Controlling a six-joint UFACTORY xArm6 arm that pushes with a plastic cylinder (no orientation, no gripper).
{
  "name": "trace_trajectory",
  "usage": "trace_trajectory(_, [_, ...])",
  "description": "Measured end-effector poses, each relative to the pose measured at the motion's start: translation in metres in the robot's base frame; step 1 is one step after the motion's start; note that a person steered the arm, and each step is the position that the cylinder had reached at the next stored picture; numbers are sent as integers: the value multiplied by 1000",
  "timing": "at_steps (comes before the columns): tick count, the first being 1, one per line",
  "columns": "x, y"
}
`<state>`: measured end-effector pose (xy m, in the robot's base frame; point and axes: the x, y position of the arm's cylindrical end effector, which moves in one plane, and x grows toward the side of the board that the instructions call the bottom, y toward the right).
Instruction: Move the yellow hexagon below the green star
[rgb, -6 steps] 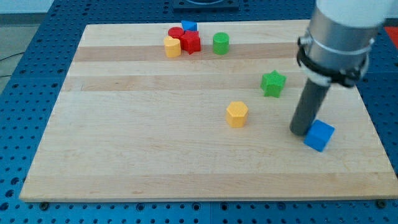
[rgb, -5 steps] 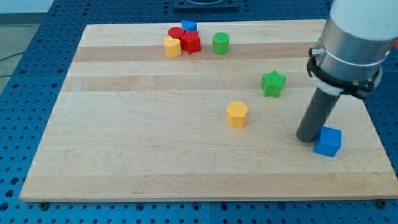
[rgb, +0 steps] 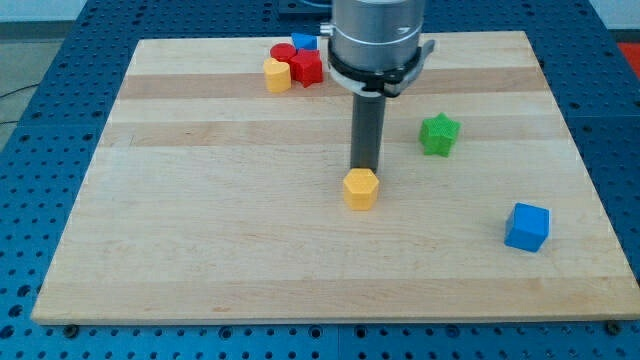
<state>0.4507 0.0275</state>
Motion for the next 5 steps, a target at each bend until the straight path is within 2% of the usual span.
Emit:
trace_trajectory(4, [9, -38])
trace_trajectory(5, [23, 18])
